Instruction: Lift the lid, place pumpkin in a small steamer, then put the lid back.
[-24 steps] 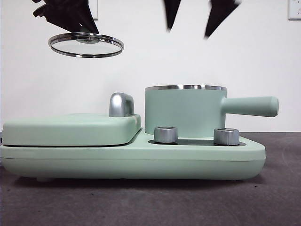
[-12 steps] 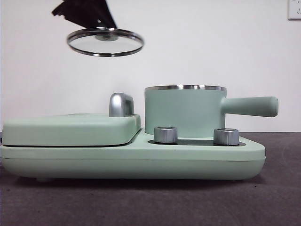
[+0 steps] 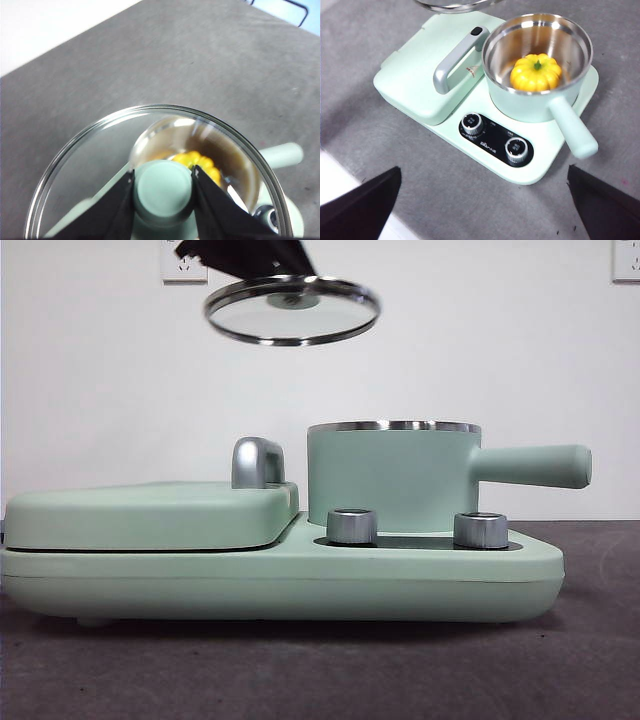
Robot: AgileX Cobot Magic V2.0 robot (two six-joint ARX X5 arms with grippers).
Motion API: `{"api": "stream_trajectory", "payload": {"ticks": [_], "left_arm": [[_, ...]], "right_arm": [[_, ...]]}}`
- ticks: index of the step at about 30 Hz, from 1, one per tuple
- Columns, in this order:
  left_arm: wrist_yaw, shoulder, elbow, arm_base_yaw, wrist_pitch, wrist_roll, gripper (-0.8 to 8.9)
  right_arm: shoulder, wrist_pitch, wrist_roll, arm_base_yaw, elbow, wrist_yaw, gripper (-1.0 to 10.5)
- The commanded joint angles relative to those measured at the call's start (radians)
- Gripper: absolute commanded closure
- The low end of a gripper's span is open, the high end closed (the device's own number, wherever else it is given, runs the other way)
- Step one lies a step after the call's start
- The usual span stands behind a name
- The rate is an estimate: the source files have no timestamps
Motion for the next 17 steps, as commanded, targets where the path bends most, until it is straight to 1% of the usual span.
{"api": "stream_trajectory", "payload": {"ticks": [1, 6, 10, 17], "left_arm": [[0.009, 0.009, 0.034, -0.033, 0.055, 0.020, 7.98], [0.009, 0.037, 0.033, -0.076, 0.098, 0.035, 7.99], [0.009, 0.080, 0.034, -0.096, 0.134, 0.062, 7.99], [0.009, 0.171, 0.034, -0.109, 0.201, 0.064, 7.99]], "right_arm": [[-0.083, 0.024, 0.055, 0.010, -0.057, 0.021, 3.9], [-0.214, -0.006, 0.112, 0.010, -0.128, 0.065, 3.9], [-0.274, -0.016, 0.119, 0.010, -0.138, 0.080, 3.9], [-0.307, -0.013, 0.118, 0.010, -0.138, 0.074, 3.9]]}}
